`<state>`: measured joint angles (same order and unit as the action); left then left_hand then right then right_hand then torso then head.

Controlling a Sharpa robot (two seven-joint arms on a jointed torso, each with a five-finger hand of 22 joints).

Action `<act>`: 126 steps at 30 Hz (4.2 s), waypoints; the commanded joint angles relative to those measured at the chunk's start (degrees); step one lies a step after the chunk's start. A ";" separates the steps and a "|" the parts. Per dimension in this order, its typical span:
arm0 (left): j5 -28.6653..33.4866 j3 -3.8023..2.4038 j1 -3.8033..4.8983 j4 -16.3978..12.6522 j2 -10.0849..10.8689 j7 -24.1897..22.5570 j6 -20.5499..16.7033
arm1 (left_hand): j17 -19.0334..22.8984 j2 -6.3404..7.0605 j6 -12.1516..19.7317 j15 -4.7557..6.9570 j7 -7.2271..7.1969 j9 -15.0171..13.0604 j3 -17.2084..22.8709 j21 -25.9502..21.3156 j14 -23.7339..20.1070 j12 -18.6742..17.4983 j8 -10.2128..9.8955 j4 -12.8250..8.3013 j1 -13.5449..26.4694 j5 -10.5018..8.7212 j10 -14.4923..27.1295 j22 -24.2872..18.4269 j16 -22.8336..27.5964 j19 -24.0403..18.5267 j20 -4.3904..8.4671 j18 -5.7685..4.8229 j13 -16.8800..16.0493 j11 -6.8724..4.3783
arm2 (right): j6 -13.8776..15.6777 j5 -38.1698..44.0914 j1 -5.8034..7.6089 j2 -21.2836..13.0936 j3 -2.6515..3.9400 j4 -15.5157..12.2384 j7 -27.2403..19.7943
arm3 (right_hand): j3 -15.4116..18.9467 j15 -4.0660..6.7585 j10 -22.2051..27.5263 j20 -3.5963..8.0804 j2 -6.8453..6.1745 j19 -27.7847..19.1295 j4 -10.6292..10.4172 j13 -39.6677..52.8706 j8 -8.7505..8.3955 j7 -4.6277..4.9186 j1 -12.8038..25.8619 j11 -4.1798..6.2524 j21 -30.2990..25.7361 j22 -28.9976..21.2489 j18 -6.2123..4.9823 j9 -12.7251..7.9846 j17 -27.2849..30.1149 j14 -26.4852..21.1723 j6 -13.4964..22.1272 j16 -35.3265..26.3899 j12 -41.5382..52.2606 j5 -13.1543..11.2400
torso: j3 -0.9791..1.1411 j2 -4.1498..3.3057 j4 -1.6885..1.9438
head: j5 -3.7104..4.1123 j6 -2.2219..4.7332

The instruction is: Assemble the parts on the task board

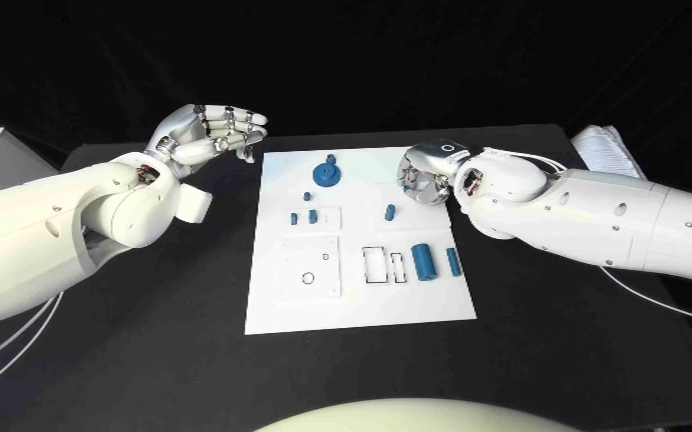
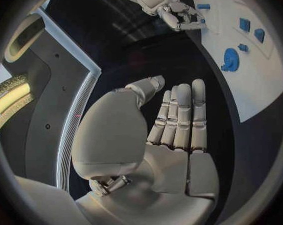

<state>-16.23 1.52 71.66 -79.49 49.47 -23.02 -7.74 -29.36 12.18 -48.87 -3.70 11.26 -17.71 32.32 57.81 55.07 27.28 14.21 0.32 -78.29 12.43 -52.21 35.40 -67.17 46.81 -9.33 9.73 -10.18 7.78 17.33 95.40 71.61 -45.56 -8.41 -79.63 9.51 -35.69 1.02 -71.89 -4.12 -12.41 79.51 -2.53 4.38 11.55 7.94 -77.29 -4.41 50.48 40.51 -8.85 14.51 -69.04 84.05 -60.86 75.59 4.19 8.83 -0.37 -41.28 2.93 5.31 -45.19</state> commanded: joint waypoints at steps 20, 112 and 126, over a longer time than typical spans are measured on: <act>0.11 -0.08 0.04 -0.15 0.17 0.72 0.35 | 0.00 -0.34 0.86 -0.14 0.16 0.20 -0.44 -0.21 0.37 0.25 0.17 0.03 -0.05 0.34 0.96 -0.14 -0.48 0.36 -0.03 0.83 -0.03 0.13 | -0.83 0.39 -1.14 1.10 -0.47 -0.03 1.40 | -2.01 0.60 -2.24 0.27 3.00 0.86 2.39 0.19 3.02 -1.02 -1.50 1.35 5.69 6.64 1.52 2.47 -2.90 3.23 -2.63 3.26 0.03 -0.59 | -0.03 0.06 -0.01 | 0.21 -0.63; -0.20 -0.07 0.04 -0.99 -0.52 2.00 1.17 | 0.07 -0.40 1.25 -0.27 0.24 0.34 -0.63 -0.29 0.31 0.42 0.21 -0.05 -0.18 0.35 1.68 -0.23 -0.61 0.52 -0.11 0.81 -0.04 0.28 | 3.44 3.31 -5.71 6.29 -1.28 -16.14 5.36 | -4.18 0.63 -2.89 0.18 2.99 2.28 4.17 0.06 4.16 -0.85 -0.03 1.31 13.14 15.59 2.80 4.64 -2.09 2.84 -1.93 3.65 -0.47 -0.78 | -0.11 0.00 0.01 | -5.27 -2.56; -0.20 -0.07 0.04 -1.04 -0.41 2.14 1.23 | 0.08 -0.41 1.27 -0.28 0.25 0.35 -0.65 -0.31 0.28 0.45 0.24 -0.05 -0.19 0.36 1.79 -0.25 -0.62 0.52 -0.12 0.81 -0.04 0.30 | 2.84 3.74 -6.09 7.05 -1.39 -14.98 5.91 | -4.18 0.63 -2.89 0.18 2.99 2.28 4.17 0.06 4.16 -0.85 -0.03 1.31 13.14 15.59 2.80 4.64 -2.09 2.84 -1.93 3.65 -0.47 -0.78 | -0.15 0.02 0.00 | -5.28 -2.88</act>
<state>-16.33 1.50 71.67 -80.33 49.10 -20.70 -7.50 -29.38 12.18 -48.03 -3.69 11.65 -17.45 32.00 57.81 55.07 27.47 14.21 0.33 -78.29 12.43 -50.78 35.21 -67.60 47.00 -9.53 9.74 -10.14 7.99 21.45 98.15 65.64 -38.55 -9.70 -94.80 14.74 -39.54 1.43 -74.09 -3.81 -10.03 81.87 1.50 4.39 15.39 6.95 -77.12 -3.33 63.74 56.13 -6.63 19.14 -71.17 84.05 -62.45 79.36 3.52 7.97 -0.52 -41.26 2.92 0.01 -48.02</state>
